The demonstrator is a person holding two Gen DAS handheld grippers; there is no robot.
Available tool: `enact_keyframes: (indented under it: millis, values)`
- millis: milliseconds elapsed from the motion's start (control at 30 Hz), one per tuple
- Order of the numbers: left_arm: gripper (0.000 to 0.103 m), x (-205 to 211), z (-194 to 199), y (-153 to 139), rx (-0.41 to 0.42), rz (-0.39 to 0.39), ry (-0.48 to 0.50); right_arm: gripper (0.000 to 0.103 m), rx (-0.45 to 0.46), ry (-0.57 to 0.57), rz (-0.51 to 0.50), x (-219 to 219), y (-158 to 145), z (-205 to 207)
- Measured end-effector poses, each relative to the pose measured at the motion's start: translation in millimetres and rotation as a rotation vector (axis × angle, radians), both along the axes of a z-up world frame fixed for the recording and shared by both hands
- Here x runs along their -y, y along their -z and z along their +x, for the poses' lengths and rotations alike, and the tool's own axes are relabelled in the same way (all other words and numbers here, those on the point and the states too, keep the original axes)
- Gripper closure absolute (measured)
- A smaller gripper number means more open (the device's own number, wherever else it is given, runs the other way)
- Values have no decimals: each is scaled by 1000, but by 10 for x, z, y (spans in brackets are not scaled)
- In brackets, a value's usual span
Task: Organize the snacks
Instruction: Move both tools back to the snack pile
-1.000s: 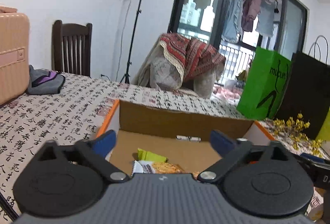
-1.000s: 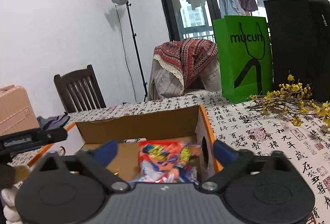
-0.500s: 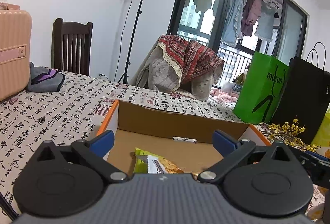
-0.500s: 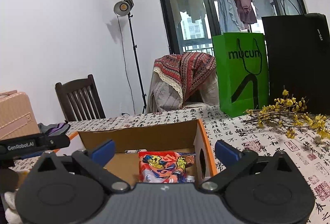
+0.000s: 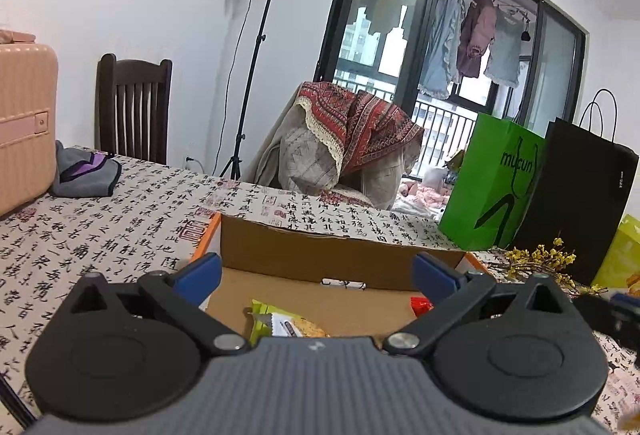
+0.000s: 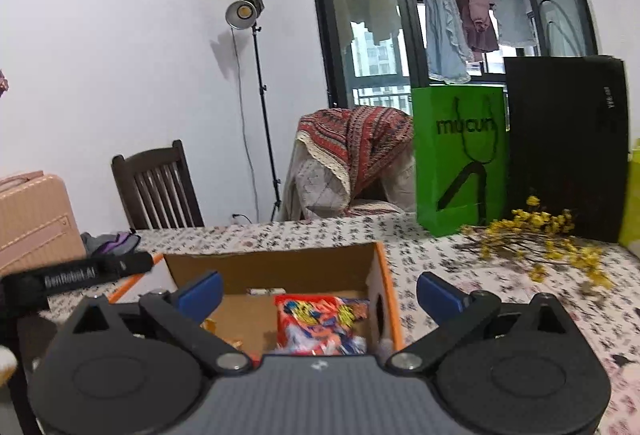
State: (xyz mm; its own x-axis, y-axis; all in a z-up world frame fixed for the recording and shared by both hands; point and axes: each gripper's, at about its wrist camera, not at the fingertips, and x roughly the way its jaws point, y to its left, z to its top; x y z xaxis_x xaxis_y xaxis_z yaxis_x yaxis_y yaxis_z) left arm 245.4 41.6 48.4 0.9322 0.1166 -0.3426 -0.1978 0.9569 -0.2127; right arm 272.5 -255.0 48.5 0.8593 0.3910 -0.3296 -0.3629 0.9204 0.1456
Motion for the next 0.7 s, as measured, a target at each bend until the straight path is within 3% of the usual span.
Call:
enact_keyframes:
  millis: [267,700]
  values:
    - [0,74,-418,-140,-11,42,37,0,-36,-17,-46,87,97,-374]
    - [0,61,-1132,34,-65,66,68,0,-87,-20,-79,250,346,-981]
